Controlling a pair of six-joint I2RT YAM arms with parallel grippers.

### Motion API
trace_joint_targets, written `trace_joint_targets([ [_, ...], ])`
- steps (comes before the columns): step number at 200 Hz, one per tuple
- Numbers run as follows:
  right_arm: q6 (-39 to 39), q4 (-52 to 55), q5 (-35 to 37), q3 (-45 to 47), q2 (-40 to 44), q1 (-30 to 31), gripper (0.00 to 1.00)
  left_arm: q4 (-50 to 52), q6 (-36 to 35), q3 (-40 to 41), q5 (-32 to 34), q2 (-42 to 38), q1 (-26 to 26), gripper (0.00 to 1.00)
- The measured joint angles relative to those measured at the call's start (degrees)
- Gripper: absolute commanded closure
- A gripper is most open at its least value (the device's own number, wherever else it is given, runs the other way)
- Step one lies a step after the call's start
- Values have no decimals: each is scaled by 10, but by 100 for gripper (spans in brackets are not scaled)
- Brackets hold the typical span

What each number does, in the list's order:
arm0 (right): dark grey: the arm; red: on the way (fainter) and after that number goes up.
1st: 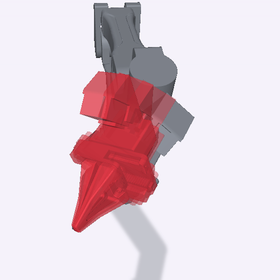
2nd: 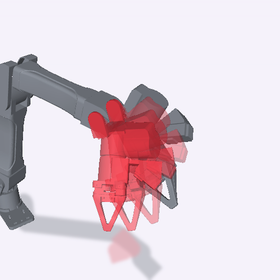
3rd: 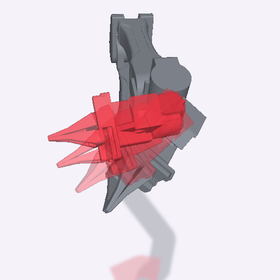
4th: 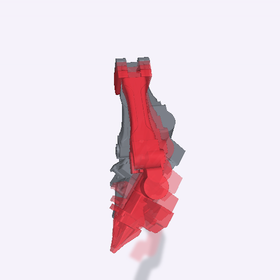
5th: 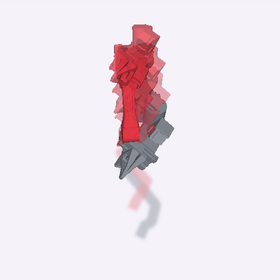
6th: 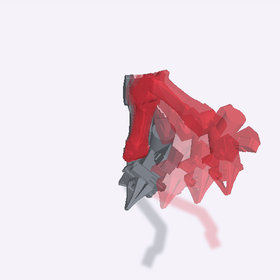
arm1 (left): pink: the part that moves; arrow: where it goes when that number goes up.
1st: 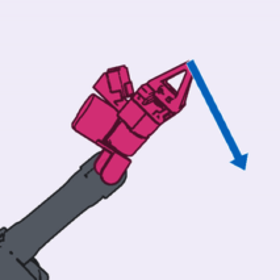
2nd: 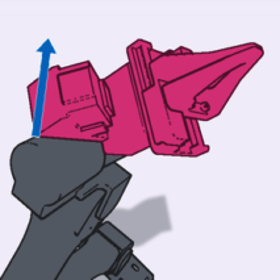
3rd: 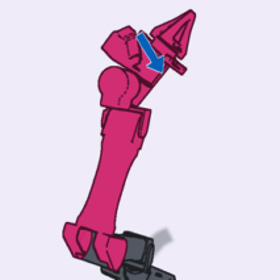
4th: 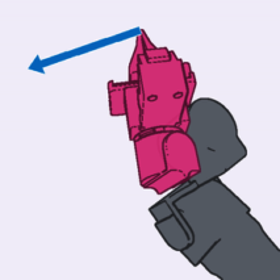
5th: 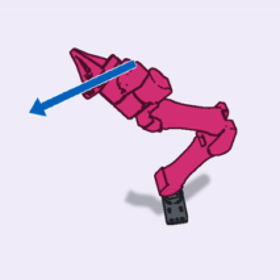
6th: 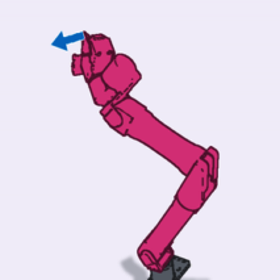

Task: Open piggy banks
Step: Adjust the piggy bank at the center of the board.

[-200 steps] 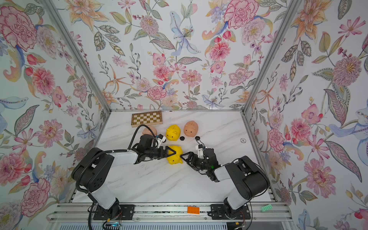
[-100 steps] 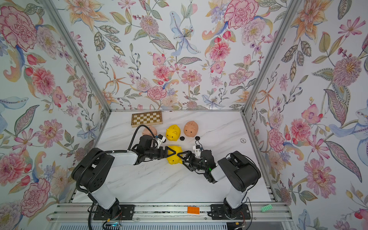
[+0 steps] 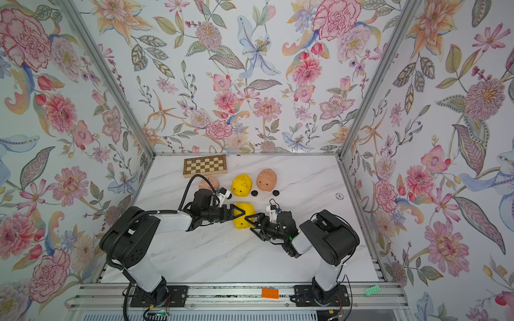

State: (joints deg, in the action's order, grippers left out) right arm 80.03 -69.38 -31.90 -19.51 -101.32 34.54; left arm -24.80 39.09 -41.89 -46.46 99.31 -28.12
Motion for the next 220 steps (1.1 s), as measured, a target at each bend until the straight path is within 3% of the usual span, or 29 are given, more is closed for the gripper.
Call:
trace_joint_targets([
  [60, 13, -21, 2, -4, -16, 0, 48, -7, 5, 4, 2, 0, 2, 3],
  [120, -5, 45, 10, -10, 21, 0, 48, 33, 9, 4, 4, -23, 2, 1],
  [153, -66, 196, 13, -38, 94, 0, 48, 69, 5, 3, 14, -64, 2, 1],
  [220, -254, 670, 64, -169, 247, 3, 47, 146, -28, 3, 41, -192, 21, 1],
])
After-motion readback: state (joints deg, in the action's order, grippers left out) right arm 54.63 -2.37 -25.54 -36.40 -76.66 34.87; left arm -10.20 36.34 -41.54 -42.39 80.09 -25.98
